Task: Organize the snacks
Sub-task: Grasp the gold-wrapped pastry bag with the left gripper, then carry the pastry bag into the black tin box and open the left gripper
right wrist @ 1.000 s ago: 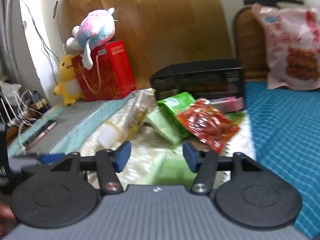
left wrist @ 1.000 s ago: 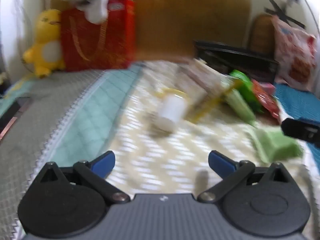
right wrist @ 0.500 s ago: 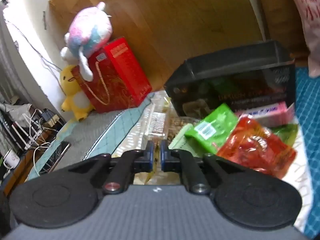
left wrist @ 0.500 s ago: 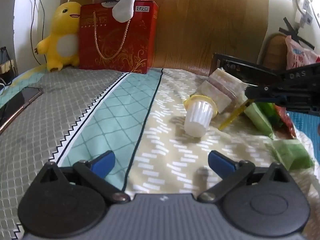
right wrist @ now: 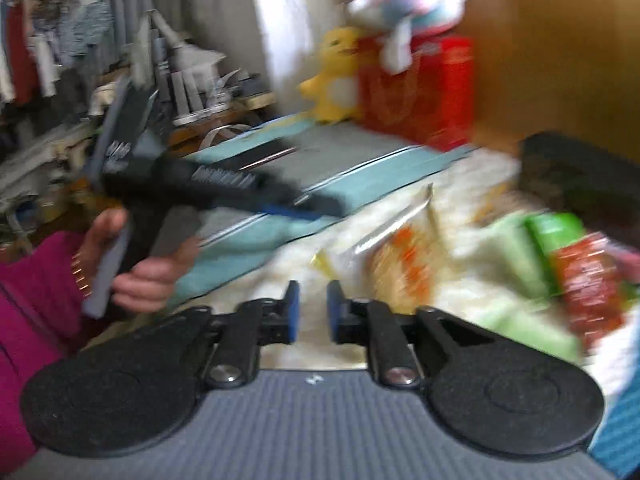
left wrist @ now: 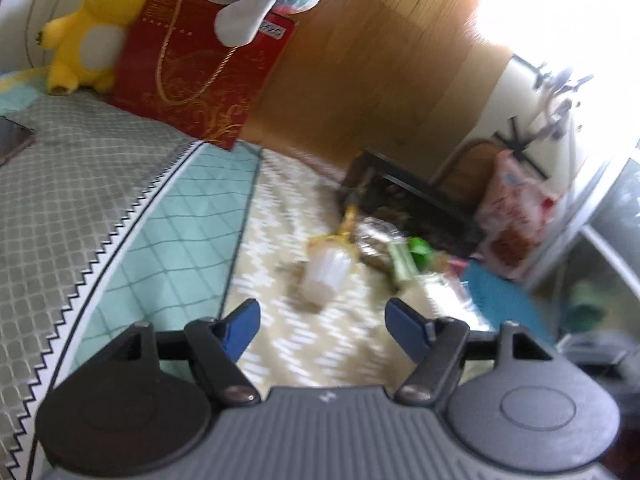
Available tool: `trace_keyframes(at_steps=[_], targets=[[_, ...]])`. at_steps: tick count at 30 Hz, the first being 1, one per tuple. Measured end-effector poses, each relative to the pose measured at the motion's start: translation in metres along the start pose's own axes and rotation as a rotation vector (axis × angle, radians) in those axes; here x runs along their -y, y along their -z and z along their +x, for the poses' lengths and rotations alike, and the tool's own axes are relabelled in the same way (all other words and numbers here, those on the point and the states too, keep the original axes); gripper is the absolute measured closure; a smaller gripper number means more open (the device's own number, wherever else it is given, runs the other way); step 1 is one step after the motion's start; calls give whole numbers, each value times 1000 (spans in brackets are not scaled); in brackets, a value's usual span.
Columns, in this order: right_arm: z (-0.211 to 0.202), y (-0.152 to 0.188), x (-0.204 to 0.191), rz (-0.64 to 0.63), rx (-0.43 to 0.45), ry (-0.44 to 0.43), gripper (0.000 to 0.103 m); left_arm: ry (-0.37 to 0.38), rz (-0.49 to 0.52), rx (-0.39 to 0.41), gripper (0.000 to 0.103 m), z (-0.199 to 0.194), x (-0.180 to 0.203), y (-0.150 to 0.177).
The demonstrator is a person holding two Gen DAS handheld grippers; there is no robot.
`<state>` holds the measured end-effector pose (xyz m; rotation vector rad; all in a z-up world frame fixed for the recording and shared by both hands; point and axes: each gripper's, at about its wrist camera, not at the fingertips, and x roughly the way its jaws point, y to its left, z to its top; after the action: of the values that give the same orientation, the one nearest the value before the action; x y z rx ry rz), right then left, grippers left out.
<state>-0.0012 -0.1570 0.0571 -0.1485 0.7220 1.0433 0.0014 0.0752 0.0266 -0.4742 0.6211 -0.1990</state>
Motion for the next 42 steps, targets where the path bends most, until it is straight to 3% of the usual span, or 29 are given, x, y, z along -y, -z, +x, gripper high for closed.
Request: trace_keyframes(at_steps=[2, 3, 5, 10, 15, 19, 23, 26, 30, 34, 37, 42], targets=[[10, 0, -1, 9, 18, -1, 55, 19, -2, -2, 35, -4, 0, 0], [14, 0, 3, 28, 28, -2, 52, 23, -4, -6, 36, -8, -1, -2], [17, 5, 9, 61, 39, 1, 52, 16, 3, -22, 39, -10, -1, -3], [28, 26, 15, 116, 26, 102, 51, -15, 31, -57, 44, -11, -6, -4], [44, 35, 8, 36, 9, 162, 42, 45, 5, -158, 61, -16, -27, 5], [66, 35, 8, -11, -13, 158, 43, 55, 84, -226, 65, -9, -15, 12], [70, 36, 2, -56, 18, 239, 58, 49, 125, -241, 62, -13, -8, 23], [45, 39, 9, -20, 62, 225, 58, 56, 142, -238, 63, -19, 2, 23], [3, 34, 12, -12, 153, 288, 58, 133, 221, -203, 63, -24, 32, 11], [-22, 7, 49, 7, 223, 389, 58, 176, 323, -149, 62, -8, 77, -18], [-31, -21, 94, 56, 261, 442, 58, 201, 379, -109, 62, 27, 113, -54], [-22, -54, 171, 192, 215, 480, 58, 193, 359, -142, 62, 105, 155, -105]])
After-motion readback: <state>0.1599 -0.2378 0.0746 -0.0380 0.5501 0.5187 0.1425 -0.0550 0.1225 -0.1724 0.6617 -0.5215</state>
